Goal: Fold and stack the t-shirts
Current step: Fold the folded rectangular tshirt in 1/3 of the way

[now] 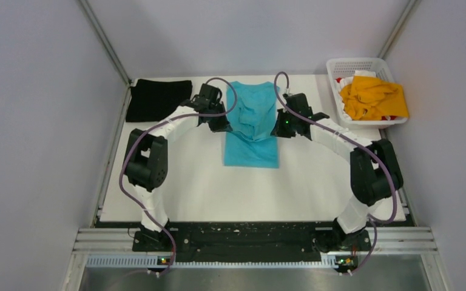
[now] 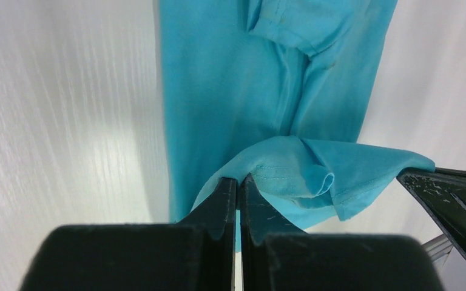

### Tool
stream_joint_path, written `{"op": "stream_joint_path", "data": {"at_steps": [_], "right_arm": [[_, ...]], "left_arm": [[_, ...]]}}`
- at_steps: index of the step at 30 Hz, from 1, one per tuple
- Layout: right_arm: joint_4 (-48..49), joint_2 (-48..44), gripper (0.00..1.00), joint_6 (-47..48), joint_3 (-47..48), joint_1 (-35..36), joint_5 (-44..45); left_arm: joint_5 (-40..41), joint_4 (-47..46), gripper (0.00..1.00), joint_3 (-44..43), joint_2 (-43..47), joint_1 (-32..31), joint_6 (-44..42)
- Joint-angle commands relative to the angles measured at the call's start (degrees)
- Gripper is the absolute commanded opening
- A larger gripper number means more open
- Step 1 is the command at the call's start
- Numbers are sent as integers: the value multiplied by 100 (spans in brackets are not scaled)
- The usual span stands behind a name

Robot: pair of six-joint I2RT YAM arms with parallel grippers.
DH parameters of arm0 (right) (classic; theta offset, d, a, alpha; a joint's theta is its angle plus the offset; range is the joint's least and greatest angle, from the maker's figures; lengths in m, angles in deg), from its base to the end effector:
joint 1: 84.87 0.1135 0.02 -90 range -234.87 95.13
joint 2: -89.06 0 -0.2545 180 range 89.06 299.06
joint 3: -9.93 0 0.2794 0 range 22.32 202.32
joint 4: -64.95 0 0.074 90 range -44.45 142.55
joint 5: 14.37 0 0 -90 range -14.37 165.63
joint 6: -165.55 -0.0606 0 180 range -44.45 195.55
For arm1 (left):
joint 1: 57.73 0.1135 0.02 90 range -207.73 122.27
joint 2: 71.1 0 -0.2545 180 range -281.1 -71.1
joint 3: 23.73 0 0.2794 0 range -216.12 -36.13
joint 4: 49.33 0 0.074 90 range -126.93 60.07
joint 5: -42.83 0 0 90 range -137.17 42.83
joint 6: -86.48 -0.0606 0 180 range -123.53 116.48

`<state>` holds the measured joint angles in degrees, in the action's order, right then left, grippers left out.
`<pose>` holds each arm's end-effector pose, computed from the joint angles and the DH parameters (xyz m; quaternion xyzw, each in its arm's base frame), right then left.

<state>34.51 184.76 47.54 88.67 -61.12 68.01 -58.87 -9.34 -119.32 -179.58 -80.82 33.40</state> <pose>0.3659 0.1698 0.1866 0.0104 0.9299 0.2139 0.2991 0.4123 -0.1892 0.1862 -0.0813 0.9401 -0.2420 0.2259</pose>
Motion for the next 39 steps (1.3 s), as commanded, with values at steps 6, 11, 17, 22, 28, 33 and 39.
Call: {"op": "stream_joint_path", "data": {"at_steps": [6, 11, 17, 22, 28, 33, 39], "right_arm": [[135, 701, 0, 148, 789, -296, -259], [172, 922, 0, 177, 923, -384, -272], [316, 1239, 21, 204, 1115, -521, -376], [289, 1221, 63, 217, 1220, -609, -398], [379, 527, 99, 261, 559, -614, -440], [782, -231, 99, 87, -671, -599, -808], [856, -589, 99, -91, -1429, -446, -1080]], "left_arm": [[-491, 36, 0, -901, -740, 211, -382], [-451, 122, 0, -1100, -1016, 278, -408], [-551, 76, 25, -1272, -1176, 374, -408], [-569, 150, 80, -1407, -1080, 431, -524], [-619, 45, 99, -581, -338, 430, -516], [-760, -403, 99, 872, 505, 409, -267], [-762, -704, 99, 2006, 939, 222, 62]]}}
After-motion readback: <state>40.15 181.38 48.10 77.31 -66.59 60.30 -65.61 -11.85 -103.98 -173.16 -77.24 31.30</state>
